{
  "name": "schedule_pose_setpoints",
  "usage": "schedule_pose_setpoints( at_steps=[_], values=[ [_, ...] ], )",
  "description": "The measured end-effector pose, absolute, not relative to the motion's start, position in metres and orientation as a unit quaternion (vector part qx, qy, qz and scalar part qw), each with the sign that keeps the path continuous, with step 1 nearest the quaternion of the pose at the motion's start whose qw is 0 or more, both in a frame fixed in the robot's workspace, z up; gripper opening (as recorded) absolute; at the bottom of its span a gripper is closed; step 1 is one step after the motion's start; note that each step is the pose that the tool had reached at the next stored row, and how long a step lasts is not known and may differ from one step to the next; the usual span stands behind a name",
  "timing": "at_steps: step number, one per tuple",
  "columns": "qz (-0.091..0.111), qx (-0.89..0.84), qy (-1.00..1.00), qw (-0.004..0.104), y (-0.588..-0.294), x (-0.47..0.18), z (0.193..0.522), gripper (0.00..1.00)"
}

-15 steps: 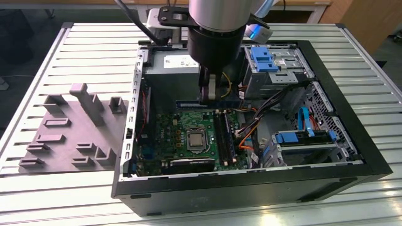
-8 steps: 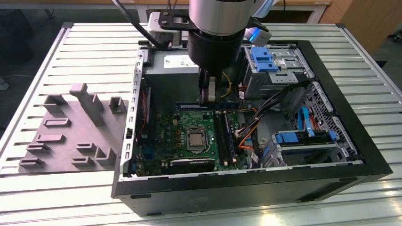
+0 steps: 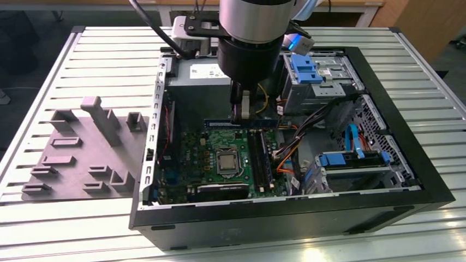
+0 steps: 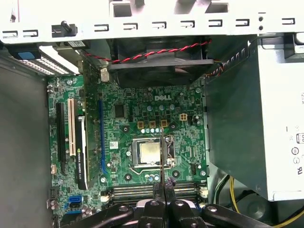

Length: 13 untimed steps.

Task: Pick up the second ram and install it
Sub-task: 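Insert the second ram into the second slot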

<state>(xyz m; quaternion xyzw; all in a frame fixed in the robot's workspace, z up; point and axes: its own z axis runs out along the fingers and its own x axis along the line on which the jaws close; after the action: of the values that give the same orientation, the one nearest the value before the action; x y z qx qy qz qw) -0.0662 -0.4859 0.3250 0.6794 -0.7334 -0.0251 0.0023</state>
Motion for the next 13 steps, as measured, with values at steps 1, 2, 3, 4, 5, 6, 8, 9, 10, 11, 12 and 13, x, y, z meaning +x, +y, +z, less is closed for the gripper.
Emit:
schedule_pose_setpoints(
  at_steps=[1, 2, 3, 4, 5, 6, 8, 9, 10, 11, 12, 13],
  values=[
    [-0.025, 0.679, -0.733, 0.002, -0.4859, -0.0662, 0.325, 0.12],
    [-0.025, 0.679, -0.733, 0.002, -0.4859, -0.0662, 0.325, 0.12],
    [-0.025, 0.679, -0.733, 0.002, -0.4859, -0.0662, 0.325, 0.12],
    [-0.025, 0.679, -0.733, 0.002, -0.4859, -0.0662, 0.325, 0.12],
    [-0.025, 0.679, -0.733, 0.002, -0.4859, -0.0662, 0.325, 0.12],
    [-0.025, 0.679, -0.733, 0.002, -0.4859, -0.0662, 0.325, 0.12],
    [-0.025, 0.679, -0.733, 0.002, -0.4859, -0.0662, 0.3249, 0.12],
    [-0.025, 0.679, -0.734, 0.002, -0.4859, -0.0662, 0.3249, 0.12],
    [-0.025, 0.677, -0.735, 0.002, -0.4859, -0.0662, 0.3249, 0.12],
    [-0.025, 0.675, -0.737, 0.002, -0.4859, -0.0661, 0.3248, 0.12],
    [-0.025, 0.673, -0.74, 0.002, -0.4859, -0.0661, 0.3248, 0.12],
    [-0.025, 0.67, -0.742, 0.002, -0.4859, -0.0661, 0.3247, 0.12]
  ],
)
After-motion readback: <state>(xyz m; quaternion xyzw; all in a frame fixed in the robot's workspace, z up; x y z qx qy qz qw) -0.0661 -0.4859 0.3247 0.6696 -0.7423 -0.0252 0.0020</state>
